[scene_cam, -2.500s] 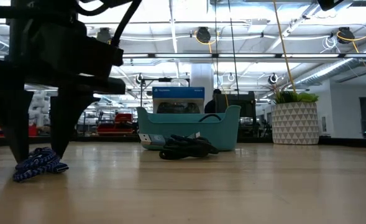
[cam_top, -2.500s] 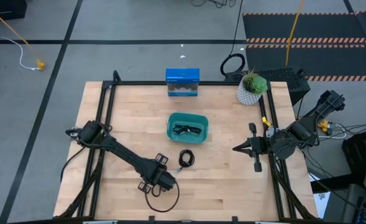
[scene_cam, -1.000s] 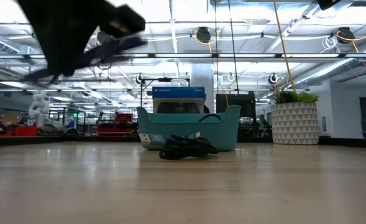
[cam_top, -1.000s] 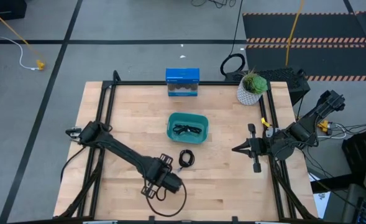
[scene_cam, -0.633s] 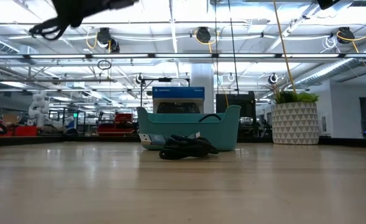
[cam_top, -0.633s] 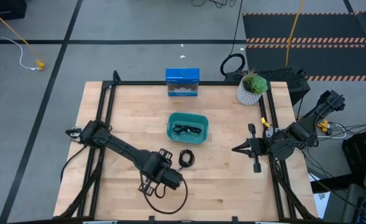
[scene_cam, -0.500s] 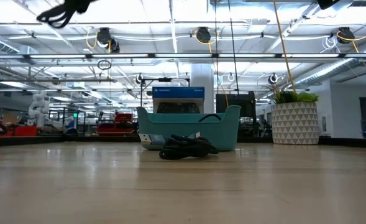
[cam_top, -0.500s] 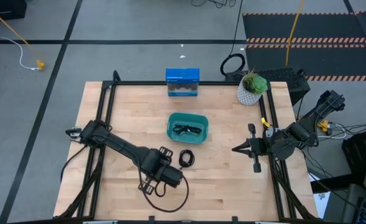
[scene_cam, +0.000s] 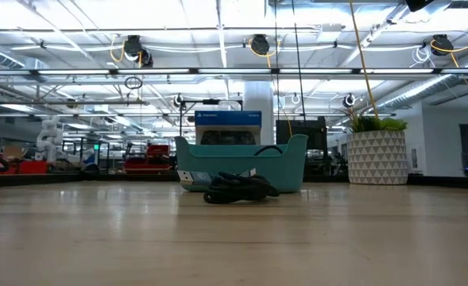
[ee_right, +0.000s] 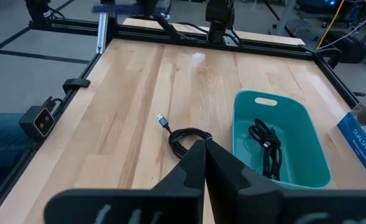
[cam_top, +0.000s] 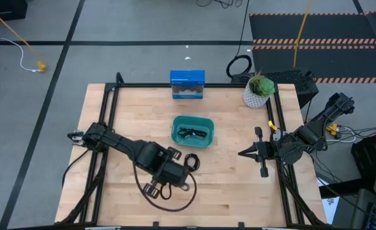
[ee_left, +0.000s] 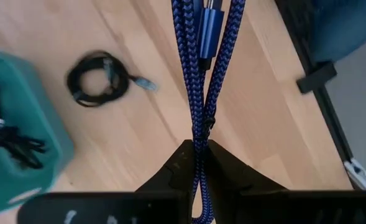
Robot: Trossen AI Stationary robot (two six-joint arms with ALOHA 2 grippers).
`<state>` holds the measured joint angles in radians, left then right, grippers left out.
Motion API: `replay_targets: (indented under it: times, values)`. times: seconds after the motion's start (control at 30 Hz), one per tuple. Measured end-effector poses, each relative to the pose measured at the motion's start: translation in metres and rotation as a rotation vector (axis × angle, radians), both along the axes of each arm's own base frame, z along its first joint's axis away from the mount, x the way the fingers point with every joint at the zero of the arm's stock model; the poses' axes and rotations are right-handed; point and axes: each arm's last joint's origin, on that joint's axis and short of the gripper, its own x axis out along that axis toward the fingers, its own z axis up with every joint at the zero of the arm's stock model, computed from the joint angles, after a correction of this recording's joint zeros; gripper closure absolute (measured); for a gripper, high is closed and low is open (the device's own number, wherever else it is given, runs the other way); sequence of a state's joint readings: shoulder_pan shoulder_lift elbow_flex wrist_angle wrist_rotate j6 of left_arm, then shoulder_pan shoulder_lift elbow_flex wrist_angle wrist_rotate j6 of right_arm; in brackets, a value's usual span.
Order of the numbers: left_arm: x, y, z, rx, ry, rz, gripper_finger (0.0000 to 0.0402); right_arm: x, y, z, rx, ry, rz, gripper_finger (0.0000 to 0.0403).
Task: Pick and place USB-C Cables
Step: Put the violet charger cable into the green container
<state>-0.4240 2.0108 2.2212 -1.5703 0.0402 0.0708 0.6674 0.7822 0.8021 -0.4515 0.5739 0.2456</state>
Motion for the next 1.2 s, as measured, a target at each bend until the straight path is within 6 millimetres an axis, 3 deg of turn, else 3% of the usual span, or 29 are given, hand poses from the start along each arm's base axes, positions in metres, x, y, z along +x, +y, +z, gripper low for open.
replay_targets:
  times: [0.4,0.63,0.9,1.2]
  values:
    - [-0.045,0.04,0.066,-0.066,-0.184,0.076,0.0371,0.0,0.0,0.001,-0.015,-0.007,0.009,0.0403]
    - [-0.066,0.064,0.089,-0.081,-0.267,0.119,0.0371,0.0,0.0,0.001,0.005,-0.011,0.003,0.0403]
    - [-0.066,0.093,0.096,-0.04,-0.306,0.161,0.0371,0.0,0.0,0.001,-0.031,-0.012,0.019,0.0403]
    - [-0.038,0.114,0.082,0.005,-0.305,0.194,0.0371,0.0,0.0,0.001,-0.02,-0.011,0.015,0.0403]
